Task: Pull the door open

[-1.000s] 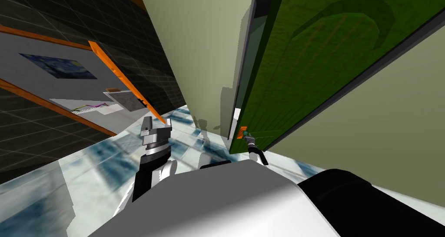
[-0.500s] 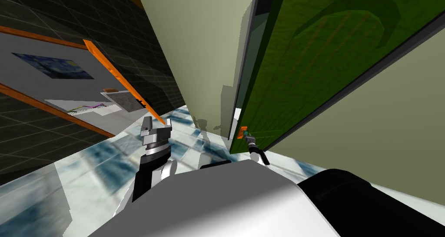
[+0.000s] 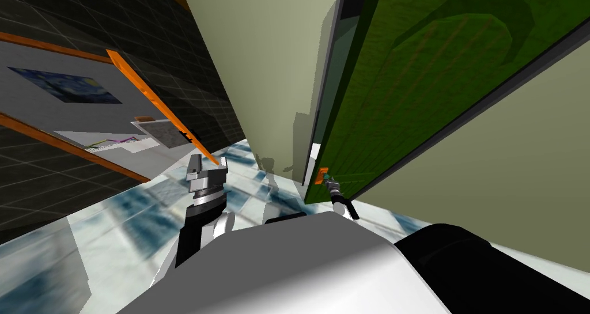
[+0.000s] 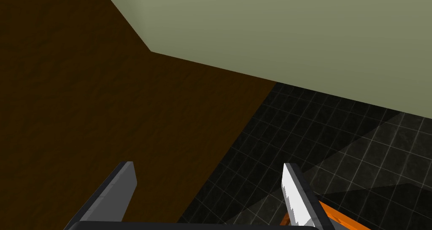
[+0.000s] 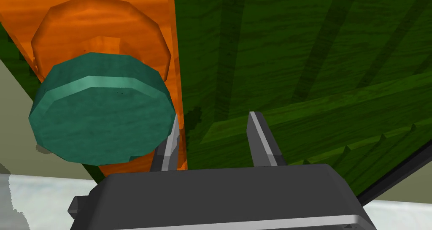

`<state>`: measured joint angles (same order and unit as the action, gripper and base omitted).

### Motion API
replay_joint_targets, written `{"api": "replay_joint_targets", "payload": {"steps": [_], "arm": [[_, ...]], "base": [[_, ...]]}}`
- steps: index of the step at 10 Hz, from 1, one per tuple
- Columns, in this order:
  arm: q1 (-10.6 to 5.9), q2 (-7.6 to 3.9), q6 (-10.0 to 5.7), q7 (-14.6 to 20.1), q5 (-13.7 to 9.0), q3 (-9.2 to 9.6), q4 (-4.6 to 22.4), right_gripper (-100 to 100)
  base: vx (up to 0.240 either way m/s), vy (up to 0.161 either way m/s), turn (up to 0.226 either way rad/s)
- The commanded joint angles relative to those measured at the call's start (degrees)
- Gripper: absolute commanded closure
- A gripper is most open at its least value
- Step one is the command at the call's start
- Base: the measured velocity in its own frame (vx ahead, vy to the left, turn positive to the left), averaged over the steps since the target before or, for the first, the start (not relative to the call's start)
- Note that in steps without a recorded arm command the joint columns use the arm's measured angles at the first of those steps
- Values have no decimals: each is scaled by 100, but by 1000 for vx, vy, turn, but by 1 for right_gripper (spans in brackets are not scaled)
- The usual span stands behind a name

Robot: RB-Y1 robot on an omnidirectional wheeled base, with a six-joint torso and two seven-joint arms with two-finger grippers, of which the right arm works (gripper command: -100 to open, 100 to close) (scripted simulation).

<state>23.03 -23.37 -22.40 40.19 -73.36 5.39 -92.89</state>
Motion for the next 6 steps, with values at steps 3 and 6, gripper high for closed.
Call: {"api": "replay_joint_targets", "payload": {"steps": [3, 6], "arm": [[-25, 6, -13, 23, 16, 32, -31, 100], [-25, 6, -13, 23, 16, 32, -31, 100]], "base": [[-1, -2, 3], [-2, 0, -2]]}}
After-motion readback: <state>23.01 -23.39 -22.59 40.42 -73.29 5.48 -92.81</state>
